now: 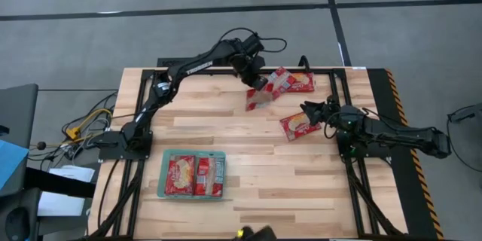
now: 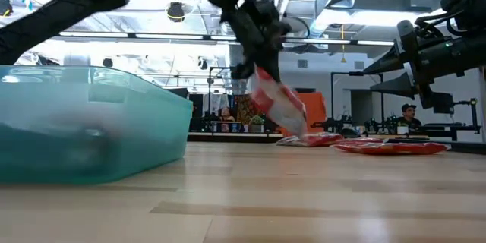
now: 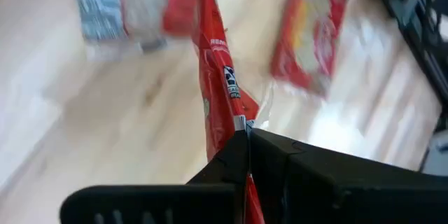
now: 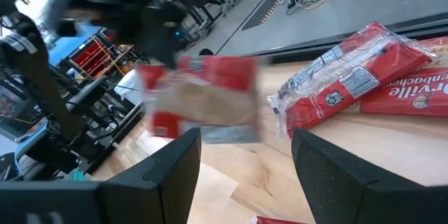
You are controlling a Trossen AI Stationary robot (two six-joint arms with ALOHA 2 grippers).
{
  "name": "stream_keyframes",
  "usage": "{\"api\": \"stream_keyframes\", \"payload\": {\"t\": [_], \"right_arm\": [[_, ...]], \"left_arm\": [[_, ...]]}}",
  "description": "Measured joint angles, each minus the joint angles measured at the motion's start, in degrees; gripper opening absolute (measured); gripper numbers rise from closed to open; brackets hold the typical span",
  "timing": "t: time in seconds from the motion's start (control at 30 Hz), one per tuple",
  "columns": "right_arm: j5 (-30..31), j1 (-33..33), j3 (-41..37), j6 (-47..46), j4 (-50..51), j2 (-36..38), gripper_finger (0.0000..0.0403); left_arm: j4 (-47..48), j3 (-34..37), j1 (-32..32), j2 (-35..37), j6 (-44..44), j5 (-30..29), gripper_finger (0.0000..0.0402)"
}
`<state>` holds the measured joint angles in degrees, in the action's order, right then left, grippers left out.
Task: Sort popcorn bags into baskets
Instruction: Put the red popcorn pack into the green bin
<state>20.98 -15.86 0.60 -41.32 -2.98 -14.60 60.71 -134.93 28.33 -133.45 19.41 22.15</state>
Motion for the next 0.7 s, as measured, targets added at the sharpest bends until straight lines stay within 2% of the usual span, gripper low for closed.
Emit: {"api": "stream_keyframes", "payload": {"t": [0.17, 0.33, 0.57, 0.7], "right_arm": [[0.0, 0.0, 0.0, 1.2, 0.0, -0.7, 0.0249], [0.0, 0.0, 0.0, 1.3, 0.0, -1.2, 0.0249], [0.0, 0.0, 0.0, 1.3, 0.0, -1.5, 0.0249], [0.0, 0.0, 0.0, 1.3, 0.0, -1.6, 0.0249]], "left_arm": [[10.5, 0.0, -3.5, 6.6, -2.1, -1.5, 0.0], [19.4, 0.0, -9.1, 12.8, -2.1, -7.1, 0.0], [29.9, 0.3, -19.8, 19.9, 7.3, -18.2, 0.0], [28.8, 3.1, -26.6, 24.5, 18.7, -22.8, 0.0]]}}
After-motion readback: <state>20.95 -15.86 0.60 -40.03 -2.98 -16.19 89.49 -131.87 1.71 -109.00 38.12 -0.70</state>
